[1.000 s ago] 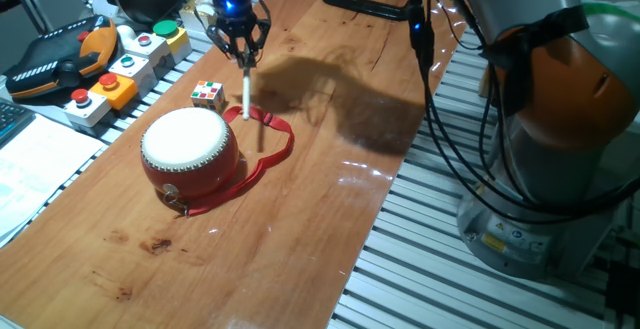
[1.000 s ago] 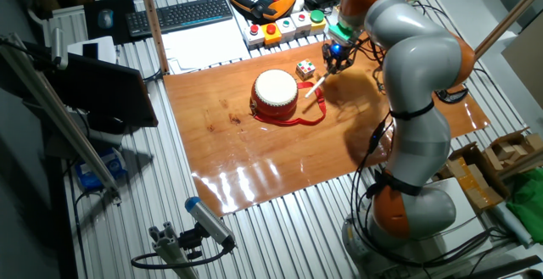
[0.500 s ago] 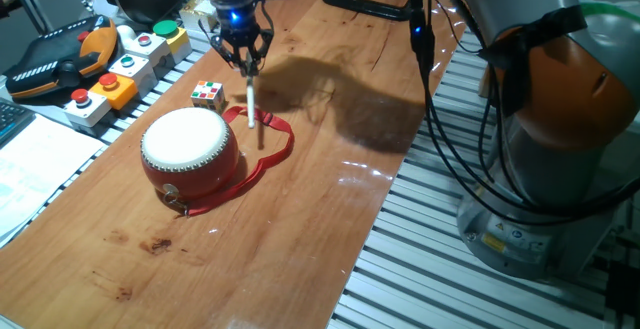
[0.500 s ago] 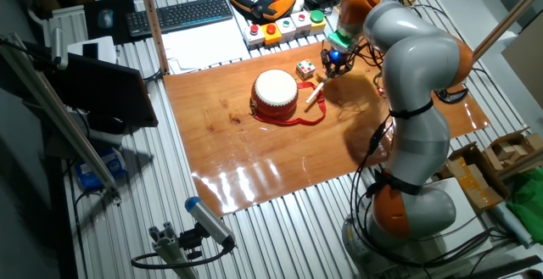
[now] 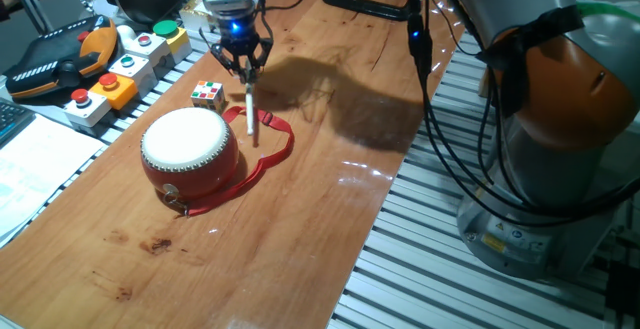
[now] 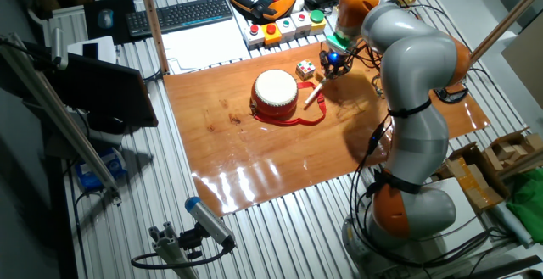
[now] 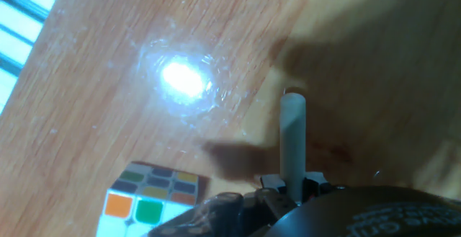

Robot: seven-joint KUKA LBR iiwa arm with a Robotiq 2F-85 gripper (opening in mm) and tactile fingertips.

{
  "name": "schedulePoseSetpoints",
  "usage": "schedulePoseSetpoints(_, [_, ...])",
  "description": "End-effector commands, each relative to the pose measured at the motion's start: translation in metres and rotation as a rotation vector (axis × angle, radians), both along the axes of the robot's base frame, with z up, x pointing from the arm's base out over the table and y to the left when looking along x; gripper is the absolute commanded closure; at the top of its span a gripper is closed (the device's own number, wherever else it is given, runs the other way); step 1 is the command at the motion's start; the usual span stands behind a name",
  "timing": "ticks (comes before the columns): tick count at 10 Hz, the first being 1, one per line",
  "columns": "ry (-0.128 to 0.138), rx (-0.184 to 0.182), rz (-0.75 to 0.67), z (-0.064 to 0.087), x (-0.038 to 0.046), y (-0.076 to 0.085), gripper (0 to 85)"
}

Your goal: Play the drum

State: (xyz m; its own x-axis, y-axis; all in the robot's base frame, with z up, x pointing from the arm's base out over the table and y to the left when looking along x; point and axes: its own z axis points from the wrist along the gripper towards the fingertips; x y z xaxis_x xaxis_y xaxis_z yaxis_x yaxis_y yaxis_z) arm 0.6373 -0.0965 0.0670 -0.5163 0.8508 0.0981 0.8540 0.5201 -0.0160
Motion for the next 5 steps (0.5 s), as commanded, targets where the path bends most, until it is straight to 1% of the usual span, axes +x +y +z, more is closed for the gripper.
schedulePoseSetpoints(1, [-0.002, 0.005, 0.000, -0.0040, 0.0011, -0.0006, 84.3])
schedulePoseSetpoints(2, [-0.009, 0.013, -0.004, -0.0074, 0.0024, -0.0010, 83.7])
schedulePoseSetpoints(3, [-0.016, 0.017, -0.014, -0.0103, 0.0031, -0.0011, 72.0])
schedulePoseSetpoints(4, [-0.023, 0.024, -0.025, -0.0119, 0.0034, -0.0009, 58.0])
schedulePoseSetpoints(5, [-0.026, 0.026, -0.027, -0.0128, 0.0032, -0.0001, 55.3])
